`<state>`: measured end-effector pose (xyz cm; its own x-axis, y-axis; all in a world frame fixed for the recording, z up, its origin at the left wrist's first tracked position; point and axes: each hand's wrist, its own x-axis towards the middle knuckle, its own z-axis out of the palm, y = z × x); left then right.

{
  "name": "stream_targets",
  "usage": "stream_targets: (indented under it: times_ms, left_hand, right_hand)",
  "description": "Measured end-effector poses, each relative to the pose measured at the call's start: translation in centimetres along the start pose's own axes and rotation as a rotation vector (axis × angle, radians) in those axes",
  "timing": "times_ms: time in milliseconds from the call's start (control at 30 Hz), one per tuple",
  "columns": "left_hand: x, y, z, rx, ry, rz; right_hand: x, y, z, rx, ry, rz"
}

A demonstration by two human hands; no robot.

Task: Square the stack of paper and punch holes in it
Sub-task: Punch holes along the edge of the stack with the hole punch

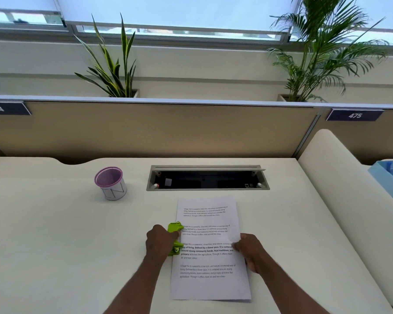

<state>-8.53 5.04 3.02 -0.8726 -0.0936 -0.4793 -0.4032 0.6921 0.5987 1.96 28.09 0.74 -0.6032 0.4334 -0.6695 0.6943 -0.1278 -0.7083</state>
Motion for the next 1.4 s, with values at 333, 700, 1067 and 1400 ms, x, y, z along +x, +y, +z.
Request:
stream_targets:
  times_ms: [333,700,1067,1400]
  left_hand:
    - [-0.1,0.5,-0.1,0.065,-0.011,0.019]
    - [-3.5,5.0,3.1,0.097,0.125,0.366]
    - [-5.9,8.8,11.1,-0.321,-0.191,0.051]
    - [-6.3,11.3,15.9,-0.201,-0.161,0.041]
  right_hand:
    - [-0.4,-0.2,-2.8,0.119,0.039,0.021]
    - [1.0,-1.1,-9.2,0.146,0.074,-0.015]
    - [2.2,-0.9,-15.1,0.027,0.193,-0.073]
    - [3.7,-0.6,-17.0,-0.255,0.473,-0.19]
